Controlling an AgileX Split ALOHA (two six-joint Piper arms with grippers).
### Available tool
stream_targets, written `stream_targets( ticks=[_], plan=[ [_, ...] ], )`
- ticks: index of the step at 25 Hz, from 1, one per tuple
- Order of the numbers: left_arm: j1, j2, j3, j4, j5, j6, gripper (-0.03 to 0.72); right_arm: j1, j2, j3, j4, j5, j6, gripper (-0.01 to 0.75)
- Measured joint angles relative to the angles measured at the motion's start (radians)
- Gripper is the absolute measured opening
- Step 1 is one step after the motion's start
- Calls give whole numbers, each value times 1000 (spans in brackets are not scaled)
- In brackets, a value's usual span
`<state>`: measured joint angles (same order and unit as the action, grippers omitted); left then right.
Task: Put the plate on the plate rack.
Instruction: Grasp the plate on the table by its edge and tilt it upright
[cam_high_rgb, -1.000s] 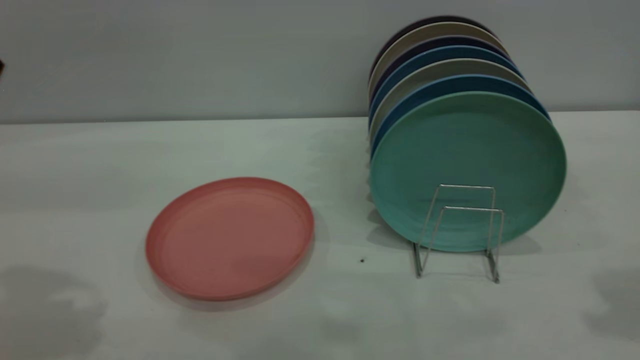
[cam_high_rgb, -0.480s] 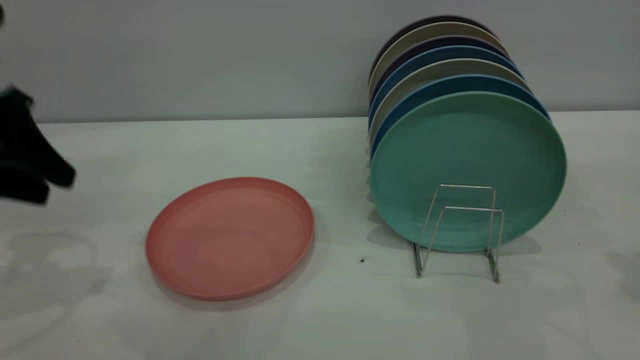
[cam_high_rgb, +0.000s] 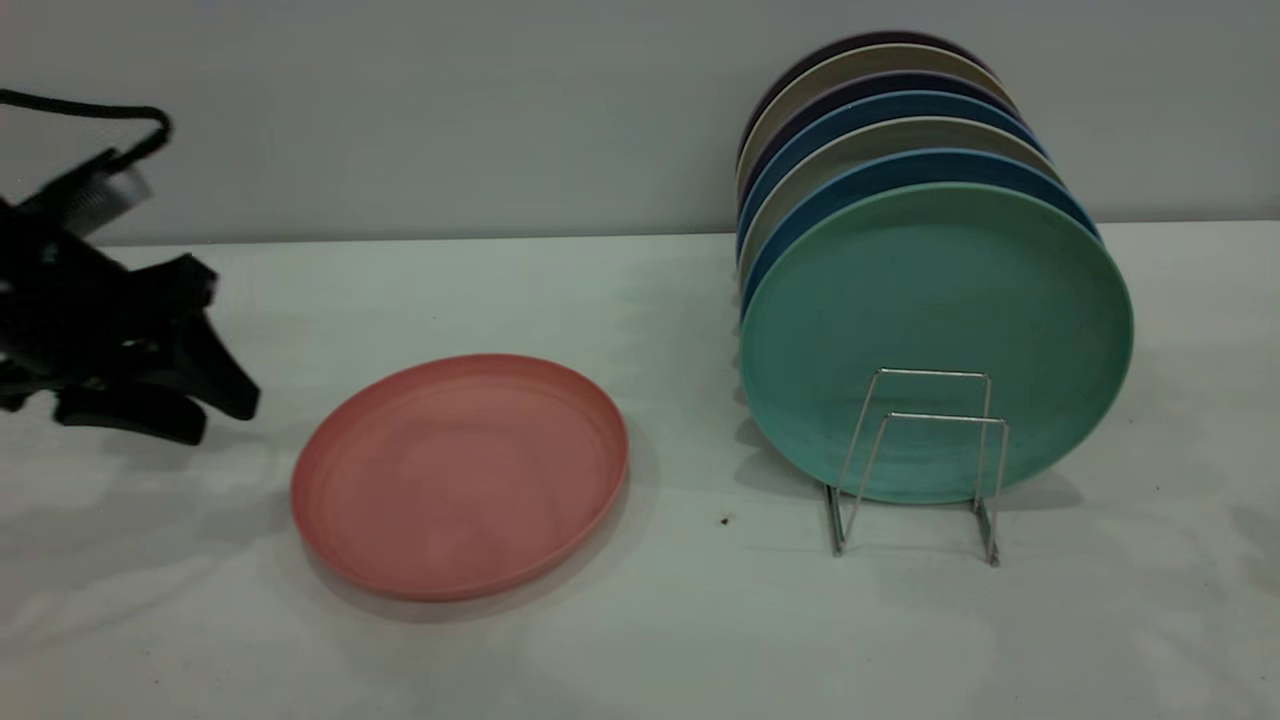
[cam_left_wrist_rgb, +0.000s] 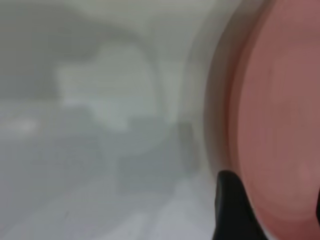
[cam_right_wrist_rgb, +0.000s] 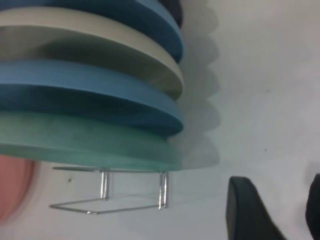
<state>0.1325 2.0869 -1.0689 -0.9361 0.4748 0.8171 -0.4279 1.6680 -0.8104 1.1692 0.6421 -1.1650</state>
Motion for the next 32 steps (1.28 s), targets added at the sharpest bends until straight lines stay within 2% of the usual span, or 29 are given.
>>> stream_targets(
  ticks=[11,18,23,27,32],
  plan=[
    [-77,97,-53,-4,-53,-32,429,0,13,0,4,-22,-31,311],
    [-86,145,-58,-16,-79,-34,429,0,31,0,34,-28,-65,311],
    [-144,177,-86,-31,-98,-32,412,0,31,0,66,-30,-94,311],
    [-171,204,-99,-33,-100,-41,310,0,31,0,68,-30,-98,311],
    [-172,210,-100,-11,-101,-49,80,0,31,0,68,-30,-102,311]
  ],
)
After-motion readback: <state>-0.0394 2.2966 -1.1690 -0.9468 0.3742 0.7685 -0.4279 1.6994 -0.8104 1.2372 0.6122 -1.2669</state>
